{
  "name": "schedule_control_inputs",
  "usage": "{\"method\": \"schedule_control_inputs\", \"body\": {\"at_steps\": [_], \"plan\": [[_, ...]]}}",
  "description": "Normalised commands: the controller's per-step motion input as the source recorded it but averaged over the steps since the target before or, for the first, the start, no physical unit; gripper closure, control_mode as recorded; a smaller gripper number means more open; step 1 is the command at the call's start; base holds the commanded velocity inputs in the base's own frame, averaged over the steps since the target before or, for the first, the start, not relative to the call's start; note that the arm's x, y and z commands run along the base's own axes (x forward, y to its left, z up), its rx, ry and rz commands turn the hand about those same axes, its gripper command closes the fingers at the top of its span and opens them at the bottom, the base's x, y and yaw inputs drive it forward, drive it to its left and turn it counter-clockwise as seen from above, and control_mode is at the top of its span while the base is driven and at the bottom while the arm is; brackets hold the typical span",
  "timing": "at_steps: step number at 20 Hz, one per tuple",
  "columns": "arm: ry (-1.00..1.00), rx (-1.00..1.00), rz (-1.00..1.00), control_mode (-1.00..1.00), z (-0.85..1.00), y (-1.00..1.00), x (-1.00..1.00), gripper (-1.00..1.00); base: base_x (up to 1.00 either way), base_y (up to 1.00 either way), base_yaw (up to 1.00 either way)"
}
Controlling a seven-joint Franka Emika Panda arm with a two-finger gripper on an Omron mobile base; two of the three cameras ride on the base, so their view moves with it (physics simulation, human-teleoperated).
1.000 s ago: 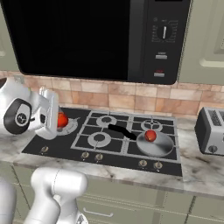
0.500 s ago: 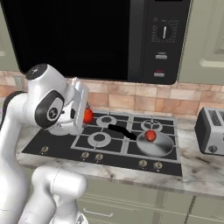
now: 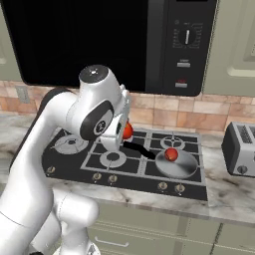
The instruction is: Place the pan on the front right burner on the stove. Then place the tomato and the onion in the pan and turn on the front right burner.
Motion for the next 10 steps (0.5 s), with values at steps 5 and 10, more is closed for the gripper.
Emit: {"method": "schedule_control_inputs", "body": {"at_steps": [5,10], "plan": [[0.00,0.02,0.01,-1.00,-0.12,-0.29,0.17,1.00,0.00,0.00,0.00],[0.00,0.00,0.10,-1.00,-0.31,-0.21,0.23,1.00,0.00,0.00,0.00]]}}
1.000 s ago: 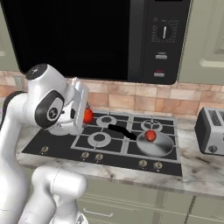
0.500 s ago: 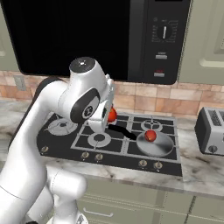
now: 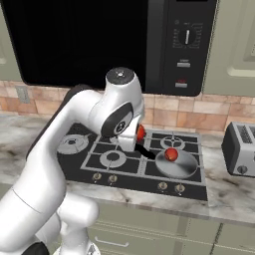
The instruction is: Place the pan on the front right burner on the stove. Then place the tomato and the onion in the pan and turn on the front right burner.
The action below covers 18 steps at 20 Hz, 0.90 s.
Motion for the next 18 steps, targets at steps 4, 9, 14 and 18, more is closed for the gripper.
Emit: {"method": "schedule_control_inputs", "body": {"at_steps": [4,9,14,18], "plan": [[0.00,0.00,0.16,-1.00,-0.29,-0.21,0.24,1.00,0.00,0.00,0.00],[0.00,0.00,0.18,-1.00,-0.26,-0.19,0.31,1.00,0.00,0.00,0.00],[-0.01,0.00,0.22,-1.00,-0.29,-0.23,0.26,1.00,0.00,0.00,0.00],[-0.04,0.00,0.24,-1.00,-0.26,-0.26,0.13,1.00,0.00,0.00,0.00]]}}
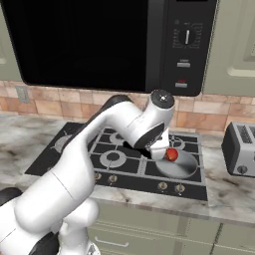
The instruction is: Place the pan on the front right burner on the stove. Then place the tomato and the onion in the pan and turn on the front right burner.
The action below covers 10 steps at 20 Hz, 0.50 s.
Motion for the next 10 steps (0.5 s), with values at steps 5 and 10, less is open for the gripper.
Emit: {"method": "schedule_control_inputs", "body": {"at_steps": [5,10], "plan": [[-0.03,-0.02,0.22,-1.00,-0.23,-0.14,0.15,1.00,0.00,0.00,0.00],[-0.04,-0.09,0.14,-1.00,-0.28,0.00,0.15,1.00,0.00,0.00,0.00]]}}
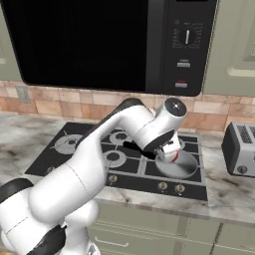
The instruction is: Place the pan on the front right burner on the stove. Then place the tomato and the onion in the pan and turn on the front right burner.
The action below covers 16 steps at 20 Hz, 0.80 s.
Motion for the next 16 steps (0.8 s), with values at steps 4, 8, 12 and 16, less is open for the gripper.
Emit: {"method": "schedule_control_inputs", "body": {"at_steps": [4,8,12,16], "plan": [[-0.10,-0.12,0.18,-1.00,-0.26,-0.01,0.19,1.00,0.00,0.00,0.00],[-0.11,-0.12,0.17,-1.00,-0.23,-0.06,0.11,1.00,0.00,0.00,0.00],[-0.12,-0.12,0.12,-1.00,-0.21,-0.12,0.01,1.00,0.00,0.00,0.00],[-0.04,-0.12,0.02,-1.00,-0.23,-0.21,0.00,1.00,0.00,0.00,0.00]]}}
